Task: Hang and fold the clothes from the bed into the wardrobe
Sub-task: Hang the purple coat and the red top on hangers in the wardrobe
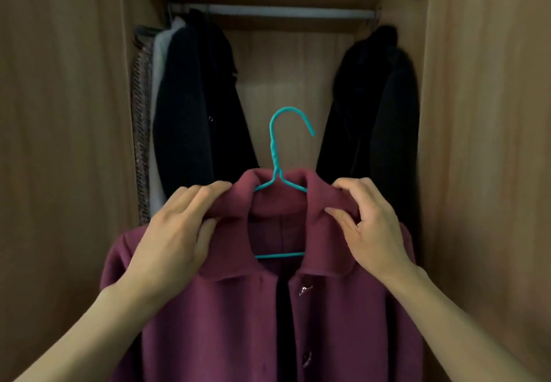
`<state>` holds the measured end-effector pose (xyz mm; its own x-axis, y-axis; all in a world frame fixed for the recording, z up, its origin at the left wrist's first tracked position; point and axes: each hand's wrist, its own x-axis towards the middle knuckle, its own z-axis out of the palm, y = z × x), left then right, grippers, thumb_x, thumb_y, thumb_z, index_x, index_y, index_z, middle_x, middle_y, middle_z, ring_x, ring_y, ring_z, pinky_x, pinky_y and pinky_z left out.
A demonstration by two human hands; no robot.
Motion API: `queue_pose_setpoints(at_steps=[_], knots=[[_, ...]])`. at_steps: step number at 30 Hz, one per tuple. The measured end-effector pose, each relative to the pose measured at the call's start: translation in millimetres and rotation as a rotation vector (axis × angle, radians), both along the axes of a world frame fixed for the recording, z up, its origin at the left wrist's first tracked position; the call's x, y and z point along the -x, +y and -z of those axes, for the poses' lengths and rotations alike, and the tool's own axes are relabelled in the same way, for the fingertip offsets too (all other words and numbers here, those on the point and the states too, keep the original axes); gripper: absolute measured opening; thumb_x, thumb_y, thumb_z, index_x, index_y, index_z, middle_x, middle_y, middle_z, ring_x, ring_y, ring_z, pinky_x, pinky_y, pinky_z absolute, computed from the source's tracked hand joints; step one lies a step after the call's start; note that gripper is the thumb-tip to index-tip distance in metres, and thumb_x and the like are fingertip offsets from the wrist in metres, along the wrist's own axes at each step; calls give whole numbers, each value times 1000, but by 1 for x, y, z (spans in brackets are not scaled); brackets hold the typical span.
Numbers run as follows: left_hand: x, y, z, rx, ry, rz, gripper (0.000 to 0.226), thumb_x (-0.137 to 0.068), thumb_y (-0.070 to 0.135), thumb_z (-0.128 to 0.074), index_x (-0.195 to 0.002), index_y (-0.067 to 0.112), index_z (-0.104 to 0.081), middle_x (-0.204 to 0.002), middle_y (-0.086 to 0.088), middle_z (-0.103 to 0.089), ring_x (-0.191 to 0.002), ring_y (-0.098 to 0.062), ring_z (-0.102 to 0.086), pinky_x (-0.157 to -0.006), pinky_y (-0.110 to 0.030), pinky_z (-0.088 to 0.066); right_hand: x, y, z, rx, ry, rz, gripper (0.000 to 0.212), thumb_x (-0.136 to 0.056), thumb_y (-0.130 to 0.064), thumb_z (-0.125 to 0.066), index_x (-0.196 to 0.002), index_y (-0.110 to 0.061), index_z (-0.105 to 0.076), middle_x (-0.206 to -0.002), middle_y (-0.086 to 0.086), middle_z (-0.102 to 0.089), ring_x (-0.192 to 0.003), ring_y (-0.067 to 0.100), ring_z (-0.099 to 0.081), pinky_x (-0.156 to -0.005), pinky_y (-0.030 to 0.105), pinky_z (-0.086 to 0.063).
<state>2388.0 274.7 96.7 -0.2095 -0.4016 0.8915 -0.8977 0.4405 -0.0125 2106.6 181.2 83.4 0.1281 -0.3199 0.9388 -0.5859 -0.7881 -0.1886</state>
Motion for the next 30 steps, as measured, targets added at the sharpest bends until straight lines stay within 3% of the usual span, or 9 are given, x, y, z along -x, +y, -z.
queue_pose_setpoints(at_steps=[3,6,10,15,18,21,24,30], knots=[[-13,-21,-19,92,-18,-45,48,-83,8,-56,-130,17,-54,-111,6,-60,-93,-20,-54,-86,-23,-40,-19,-26,-20,79,-59,-15,34,-88,-24,-71,-118,-14,-62,-105,-3,-58,-89,11,-60,-78,33,-54],[-23,-41,-39,167,-23,-77,48,-82,6,-56,-129,15,-55,-112,4,-60,-90,-19,-51,-83,-23,-39,-35,-52,-43,118,-95,-25,32,-88,-23,-71,-118,-18,-62,-104,-4,-59,-89,25,-61,-80,46,-52],[-36,-74,-76,290,-66,-110,46,-83,6,-56,-128,13,-57,-112,0,-60,-92,-25,-53,-87,-31,-42,-54,-92,-79,203,-144,-23,31,-88,-25,-70,-118,-22,-61,-103,-6,-58,-90,23,-60,-85,44,-50],[-44,-128,-122,347,-121,-203,45,-84,10,-54,-129,11,-56,-110,-8,-60,-97,-33,-55,-88,-39,-43,-75,-160,-120,252,-196,-21,30,-89,-21,-70,-118,-17,-63,-101,-5,-57,-91,18,-56,-87,25,-35],[-46,-161,-134,370,-184,-276,44,-88,13,-54,-132,11,-55,-112,-9,-59,-98,-32,-55,-88,-39,-43,-83,-209,-131,270,-202,-51,31,-91,-19,-68,-120,-11,-63,-103,2,-59,-96,22,-57,-87,30,-35],[-47,-194,-142,401,-255,-346,42,-94,17,-51,-135,12,-55,-114,-10,-59,-98,-32,-56,-86,-44,-47,-91,-260,-137,302,-226,-149,29,-92,-20,-67,-119,-13,-63,-104,-3,-57,-97,19,-57,-90,36,-40],[-44,-226,-158,444,-311,-427,41,-97,18,-49,-137,13,-56,-113,-12,-59,-96,-32,-57,-79,-47,-50,-99,-307,-150,371,-286,-281,27,-91,-16,-67,-117,-17,-61,-105,-10,-55,-98,14,-57,-92,44,-46],[-39,-275,-204,476,-366,-601,42,-98,21,-45,-138,17,-55,-114,-12,-57,-95,-30,-56,-69,-51,-51,-130,-385,-203,356,-318,-469,24,-92,-11,-64,-114,-17,-55,-105,-3,-59,-99,18,-58,-89,50,-47]])
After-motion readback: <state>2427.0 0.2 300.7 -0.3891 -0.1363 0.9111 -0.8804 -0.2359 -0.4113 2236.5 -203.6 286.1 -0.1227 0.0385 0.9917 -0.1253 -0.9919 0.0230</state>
